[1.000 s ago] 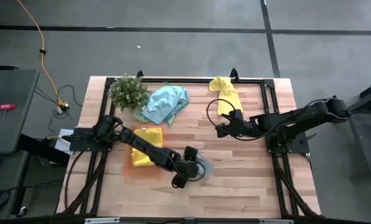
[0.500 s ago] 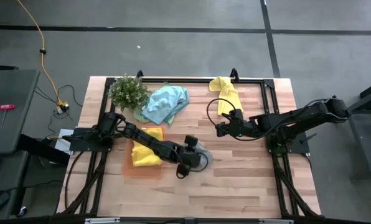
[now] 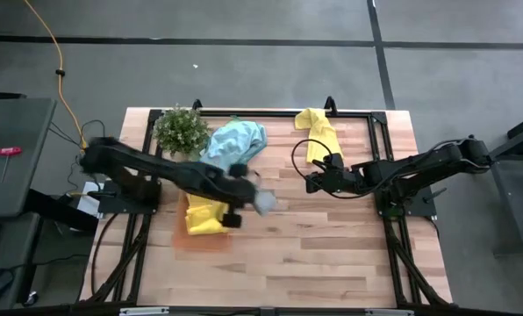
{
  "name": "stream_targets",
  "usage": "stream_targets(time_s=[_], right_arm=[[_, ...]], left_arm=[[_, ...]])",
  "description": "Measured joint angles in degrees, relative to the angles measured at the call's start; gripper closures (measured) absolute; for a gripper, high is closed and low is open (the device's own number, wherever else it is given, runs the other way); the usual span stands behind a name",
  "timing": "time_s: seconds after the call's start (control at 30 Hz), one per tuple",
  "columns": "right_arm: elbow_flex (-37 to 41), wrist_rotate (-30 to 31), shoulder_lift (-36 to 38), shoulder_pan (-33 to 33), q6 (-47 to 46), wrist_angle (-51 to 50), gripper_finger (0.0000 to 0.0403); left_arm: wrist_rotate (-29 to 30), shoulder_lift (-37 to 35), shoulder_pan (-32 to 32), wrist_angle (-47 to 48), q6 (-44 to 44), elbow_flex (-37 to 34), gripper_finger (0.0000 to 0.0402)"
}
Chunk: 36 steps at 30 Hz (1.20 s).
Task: Fold microfiber towels
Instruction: Put the gray folded microfiber towel into the orange bin
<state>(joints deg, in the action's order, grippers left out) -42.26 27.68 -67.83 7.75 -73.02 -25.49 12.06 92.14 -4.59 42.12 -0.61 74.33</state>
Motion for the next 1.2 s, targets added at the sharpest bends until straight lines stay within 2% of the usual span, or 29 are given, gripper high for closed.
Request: stream_targets(time_s=[0.2, 0.3, 0.37, 0.47, 0.53, 0.7, 0.9, 1.1, 1.2], right_arm=[[0.0, 0.56, 0.0, 0.0, -0.02, -0.46, 0.0174], [0.0, 0.55, 0.0, 0.0, -0.05, -0.83, 0.0174], [0.0, 0.55, 0.0, -0.02, -0.15, -1.05, 0.0174], [0.0, 0.48, 0.0, -0.31, -0.19, -1.09, 0.0174], [0.0, 0.31, 0.0, -0.49, -0.19, -1.46, 0.0174], [0.0, 0.28, 0.0, -0.75, -0.19, -1.29, 0.0174], [0.0, 0.26, 0.0, -0.76, -0.19, -1.8, 0.0174], [0.0, 0.24, 0.0, -0.76, -0.17, -1.69, 0.0174], [0.0, 0.24, 0.0, -0.76, -0.17, -1.72, 0.0174]], left_arm=[[5.45, -16.67, -3.3, 14.33, 15.08, -4.91, 0.04], [8.38, -21.81, -7.02, 21.86, 23.66, -7.39, 0.0401], [8.05, -23.25, -9.51, 25.87, 28.69, -9.94, 0.0401], [2.38, -24.35, -14.13, 23.41, 33.63, -13.7, 0.0401], [-0.79, -24.22, -17.65, 18.21, 35.94, -15.37, 0.0401], [-3.08, -23.74, -22.84, 8.3, 40.0, -19.47, 0.0401], [-8.56, -23.74, -22.02, 5.04, 42.4, -24.66, 0.0402], [-19.87, -23.3, -17.24, -1.32, 38.92, -30.01, 0.0401], [-22.31, -22.54, -14.35, -1.84, 36.9, -31.3, 0.0401]])
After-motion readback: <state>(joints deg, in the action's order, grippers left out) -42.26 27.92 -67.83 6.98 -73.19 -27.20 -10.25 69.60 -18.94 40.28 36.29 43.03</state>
